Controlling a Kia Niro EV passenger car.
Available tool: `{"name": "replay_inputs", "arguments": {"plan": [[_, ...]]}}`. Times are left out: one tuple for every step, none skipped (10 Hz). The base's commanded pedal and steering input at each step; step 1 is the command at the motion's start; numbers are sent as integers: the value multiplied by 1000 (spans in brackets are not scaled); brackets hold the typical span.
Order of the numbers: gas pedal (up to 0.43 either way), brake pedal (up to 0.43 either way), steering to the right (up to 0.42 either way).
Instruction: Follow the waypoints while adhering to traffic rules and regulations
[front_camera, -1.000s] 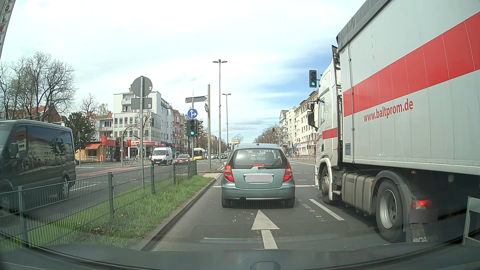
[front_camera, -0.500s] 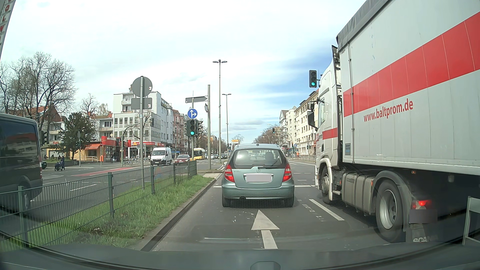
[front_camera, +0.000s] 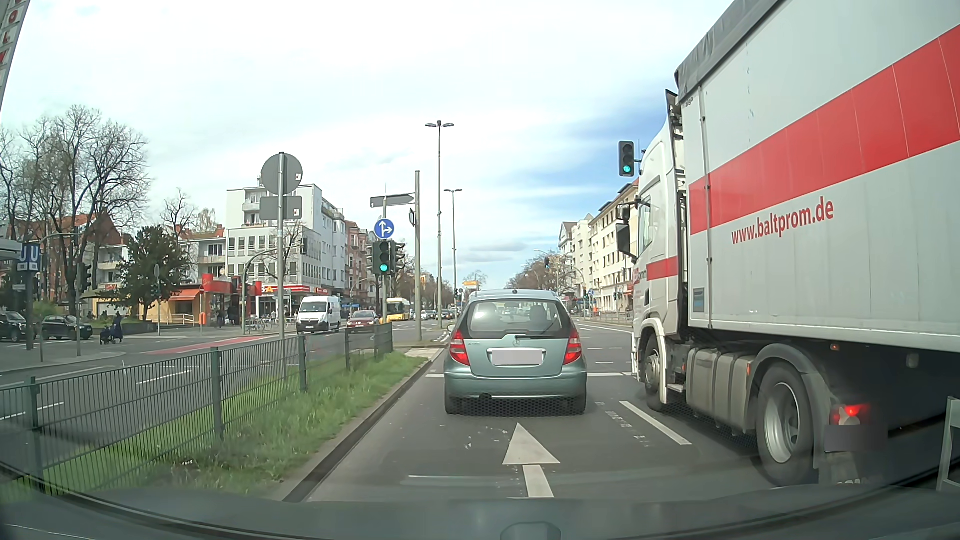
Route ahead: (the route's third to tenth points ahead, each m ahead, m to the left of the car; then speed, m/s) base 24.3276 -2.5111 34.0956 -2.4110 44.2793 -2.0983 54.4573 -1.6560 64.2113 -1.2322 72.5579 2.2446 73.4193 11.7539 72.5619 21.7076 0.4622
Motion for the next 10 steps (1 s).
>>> {"name": "replay_inputs", "arguments": {"plan": [[98,0,2],[110,0,2],[130,0,2],[138,0,2],[138,0,2],[138,0,2],[169,0,3],[177,0,2],[177,0,2],[189,0,2]]}}
